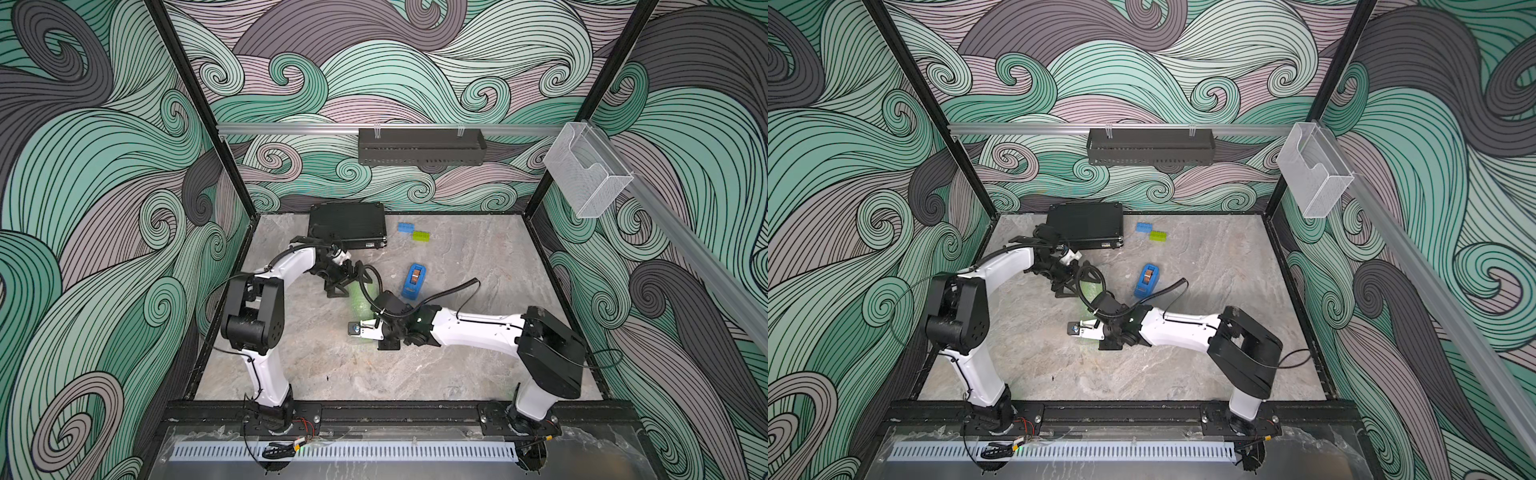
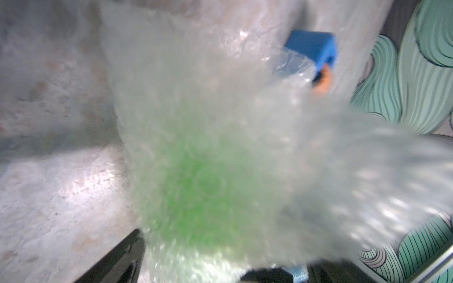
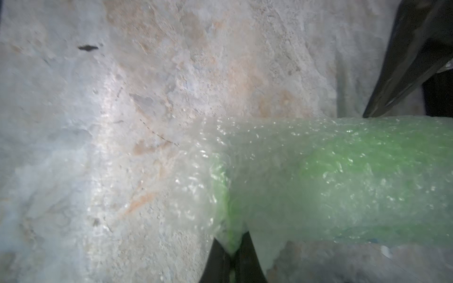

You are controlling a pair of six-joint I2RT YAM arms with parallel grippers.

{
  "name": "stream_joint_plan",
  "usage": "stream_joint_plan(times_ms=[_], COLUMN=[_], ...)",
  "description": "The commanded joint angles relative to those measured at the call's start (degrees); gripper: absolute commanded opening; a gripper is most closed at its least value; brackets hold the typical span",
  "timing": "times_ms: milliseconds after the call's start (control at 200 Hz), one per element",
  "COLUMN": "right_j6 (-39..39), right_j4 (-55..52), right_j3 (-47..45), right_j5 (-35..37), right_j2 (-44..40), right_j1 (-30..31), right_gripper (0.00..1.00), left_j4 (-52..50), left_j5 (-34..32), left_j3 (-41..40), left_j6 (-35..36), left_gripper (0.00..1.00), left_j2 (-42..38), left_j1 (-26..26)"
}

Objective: Wrap wine glasses in bubble wrap
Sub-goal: Pick up the bubble wrap from the center of the board, then wrap the wine glass in bubble wrap.

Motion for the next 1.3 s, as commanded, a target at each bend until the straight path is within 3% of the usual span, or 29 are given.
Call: stream_joint_plan(times_ms=[0,110,295,510,771,1026,1296], right_j6=[-11.0,-19.4,-26.9,-37.9,-41.2,-41.3,-40.7], right_j4=[10.0,21.4,37.7,61.1,66.4,65.7,65.1], right_j3=[-4.2,-8.4,-10.6,-15.8,-17.4,-17.1,-17.0], right_j5=[18.1,28.4,36.6,40.1,39.2,39.0,38.7], right_j2=[-3.6,-2.8,0.2,2.3,2.4,3.5,4.2], right_j1=[1.6,1.5,0.9,1.2,3.0,3.9,4.3], right_gripper=[0.0,0.0,0.0,0.0,0.0,0.0,0.0], left_j4=[-8.4,-14.5,-20.5,-15.1,-5.7,-1.4,-2.5], left_j5=[2.4,8.2,13.5,11.6,17.9,25.1,23.0], left_j3=[6.7,13.6,23.2,16.5,14.1,13.8,10.6], left_j6=[6.6,8.2,11.1,5.3,-4.7,-9.6,-7.9], left_gripper=[0.99,0.99,0.98,0.96,0.85,0.83,0.84], left_j2=[-9.0,-11.1,-13.6,-13.3,-7.7,-7.1,-8.3], left_j1=[1.4,2.9,4.5,8.6,9.0,8.9,8.7])
